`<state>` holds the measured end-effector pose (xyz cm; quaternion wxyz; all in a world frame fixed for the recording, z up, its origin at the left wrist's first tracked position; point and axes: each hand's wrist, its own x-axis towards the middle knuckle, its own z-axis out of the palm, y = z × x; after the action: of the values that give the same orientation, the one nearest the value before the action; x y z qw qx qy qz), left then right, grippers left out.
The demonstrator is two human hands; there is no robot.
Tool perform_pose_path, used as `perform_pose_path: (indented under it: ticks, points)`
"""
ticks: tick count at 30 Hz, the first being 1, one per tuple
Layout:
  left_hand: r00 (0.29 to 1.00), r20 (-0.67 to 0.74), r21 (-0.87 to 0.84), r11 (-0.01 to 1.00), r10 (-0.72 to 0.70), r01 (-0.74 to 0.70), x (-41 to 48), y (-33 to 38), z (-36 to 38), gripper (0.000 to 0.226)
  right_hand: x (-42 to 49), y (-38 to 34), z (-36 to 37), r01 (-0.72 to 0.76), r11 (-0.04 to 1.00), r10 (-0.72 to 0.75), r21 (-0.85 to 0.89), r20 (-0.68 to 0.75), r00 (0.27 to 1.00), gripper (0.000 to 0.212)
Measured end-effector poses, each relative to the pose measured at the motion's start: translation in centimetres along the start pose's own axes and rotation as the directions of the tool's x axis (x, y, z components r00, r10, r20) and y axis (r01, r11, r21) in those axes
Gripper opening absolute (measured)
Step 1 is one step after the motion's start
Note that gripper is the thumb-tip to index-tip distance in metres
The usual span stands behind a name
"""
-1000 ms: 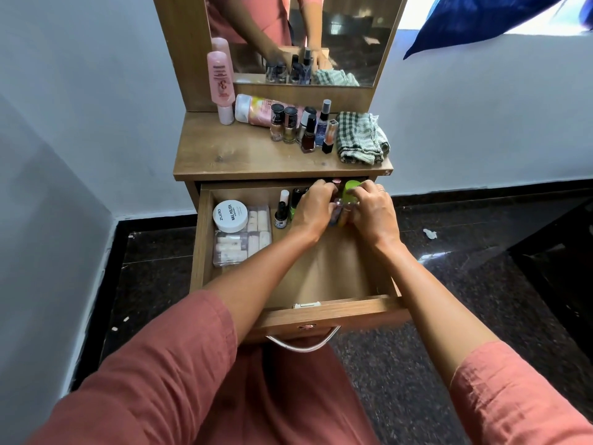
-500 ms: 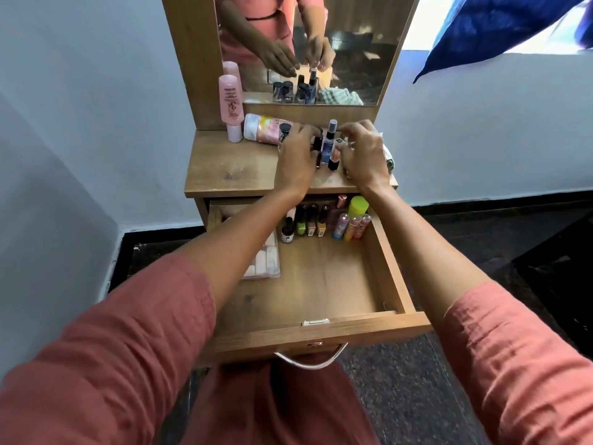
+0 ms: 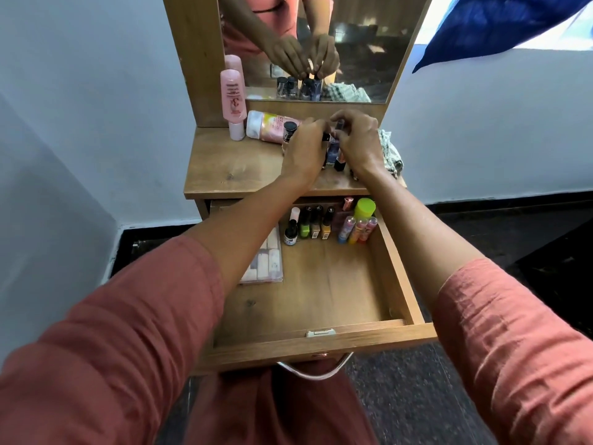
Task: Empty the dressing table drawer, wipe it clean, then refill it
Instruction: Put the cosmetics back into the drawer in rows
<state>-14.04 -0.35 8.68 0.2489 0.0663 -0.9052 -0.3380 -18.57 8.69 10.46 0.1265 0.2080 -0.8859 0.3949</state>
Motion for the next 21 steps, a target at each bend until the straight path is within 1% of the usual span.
perform_pose_path:
  ticks: [6,11,17,21]
  points:
    - [1.000,0.010,-0.008,1.000,-0.020,0.020,-0.1,0.4,-0.5,0.025,-0.4,-0.4,-0.4,0.009,0.999,-0.008,0.052,-0.014,1.000,0.024]
    - [0.999,0.028,-0.046,0.998,-0.038,0.039,-0.9,0.7,-1.3,0.023,-1.0,-0.9,-1.0,0.032,0.999,-0.032,0.036,-0.010,0.999,0.026]
    - [1.000,0.018,-0.053,0.999,-0.008,0.009,-2.6,1.0,-2.7,0.018,-2.5,-1.4,-1.9,0.091,0.995,-0.089,0.049,-0.031,0.996,0.026]
    - [0.999,0.040,-0.083,0.997,0.010,-0.007,-4.6,1.4,-3.3,0.019,-4.1,-1.5,-2.8,0.117,0.992,-0.114,0.055,-0.049,0.992,0.026]
